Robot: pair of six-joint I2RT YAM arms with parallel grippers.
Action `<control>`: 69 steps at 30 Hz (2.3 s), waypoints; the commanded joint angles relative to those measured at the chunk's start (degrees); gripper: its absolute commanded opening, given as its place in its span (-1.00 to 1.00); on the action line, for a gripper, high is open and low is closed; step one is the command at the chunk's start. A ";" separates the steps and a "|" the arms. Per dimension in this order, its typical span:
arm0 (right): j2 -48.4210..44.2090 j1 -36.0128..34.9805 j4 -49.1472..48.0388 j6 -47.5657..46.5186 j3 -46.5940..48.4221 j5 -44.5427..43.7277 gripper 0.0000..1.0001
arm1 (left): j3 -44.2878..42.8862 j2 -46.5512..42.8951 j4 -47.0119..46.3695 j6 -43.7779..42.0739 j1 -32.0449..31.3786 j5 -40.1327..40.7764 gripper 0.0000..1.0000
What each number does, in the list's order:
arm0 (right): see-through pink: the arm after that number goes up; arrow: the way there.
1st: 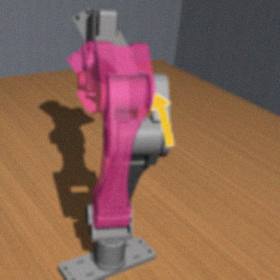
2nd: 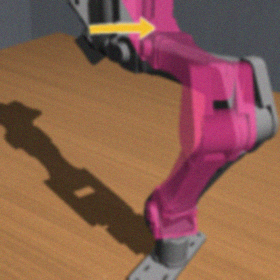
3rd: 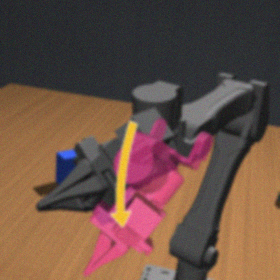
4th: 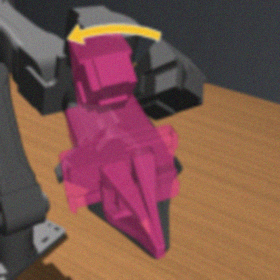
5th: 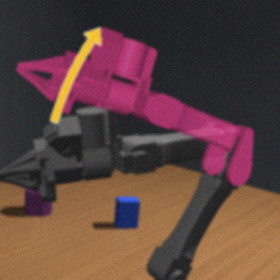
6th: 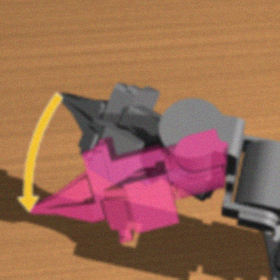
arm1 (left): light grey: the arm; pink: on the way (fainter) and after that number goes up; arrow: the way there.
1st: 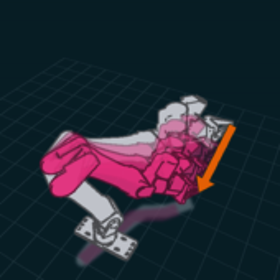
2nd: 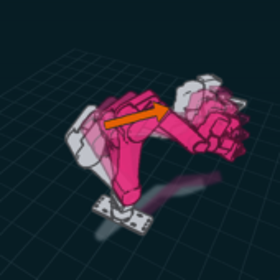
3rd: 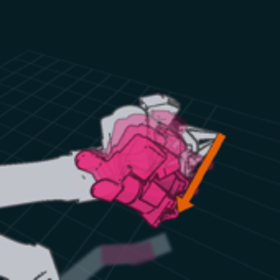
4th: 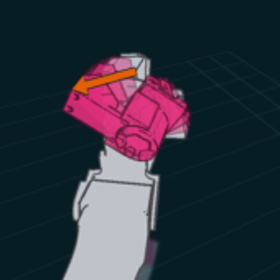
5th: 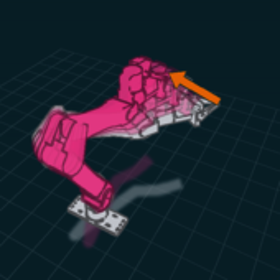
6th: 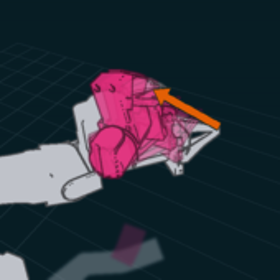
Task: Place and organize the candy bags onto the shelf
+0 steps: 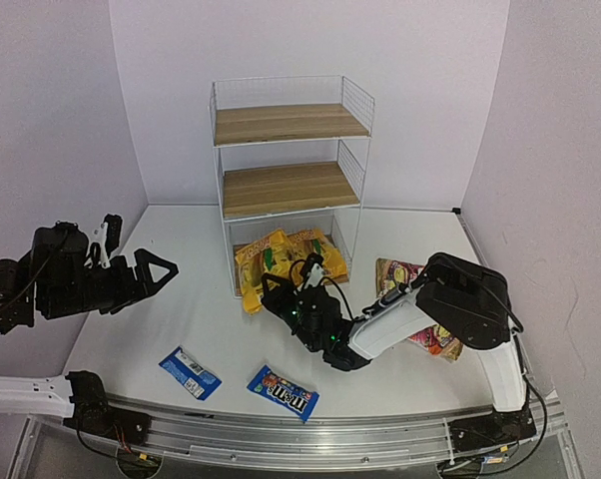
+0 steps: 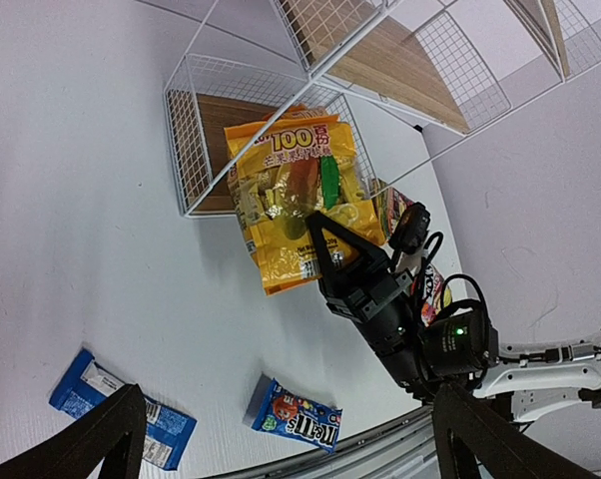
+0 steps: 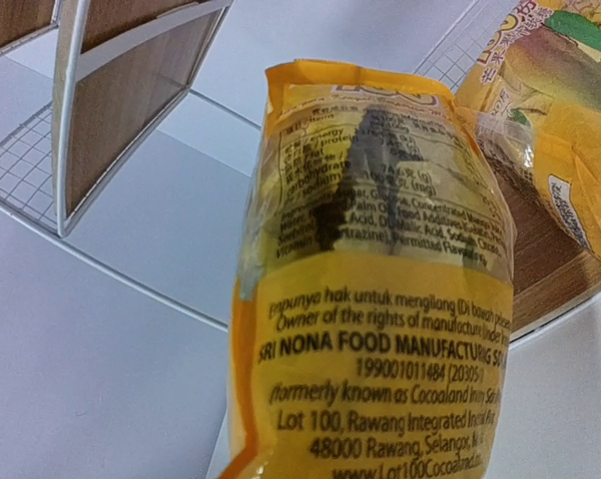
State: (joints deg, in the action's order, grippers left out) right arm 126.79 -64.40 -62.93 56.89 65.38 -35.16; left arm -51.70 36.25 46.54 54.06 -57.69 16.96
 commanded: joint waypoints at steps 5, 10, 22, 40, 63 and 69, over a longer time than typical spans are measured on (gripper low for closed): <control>4.61 2.17 -7.54 -2.38 10.07 -1.42 -1.00 | -0.77 -1.72 0.43 -0.35 0.03 -1.54 0.99; 6.97 4.03 -6.30 -2.18 13.52 0.07 -1.00 | -0.77 -2.15 0.28 -0.62 0.05 -1.05 0.99; 12.42 7.05 1.81 0.92 22.37 4.68 -1.00 | -0.30 -1.93 0.56 0.51 0.03 -1.27 0.99; 13.81 7.06 13.04 0.64 27.93 3.87 -0.34 | 1.56 -6.34 1.27 3.86 0.05 -3.12 0.99; -1.79 4.79 35.17 11.91 14.44 9.82 0.71 | 2.40 -4.68 -1.79 1.99 0.03 -6.43 0.99; -7.51 4.37 39.42 11.11 9.83 10.57 0.73 | 2.88 -4.23 -3.51 1.12 0.01 -7.28 0.99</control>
State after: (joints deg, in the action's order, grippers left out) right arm 125.75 -59.57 -27.11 66.50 77.66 -25.40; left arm -49.32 33.04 46.10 56.67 -57.76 10.56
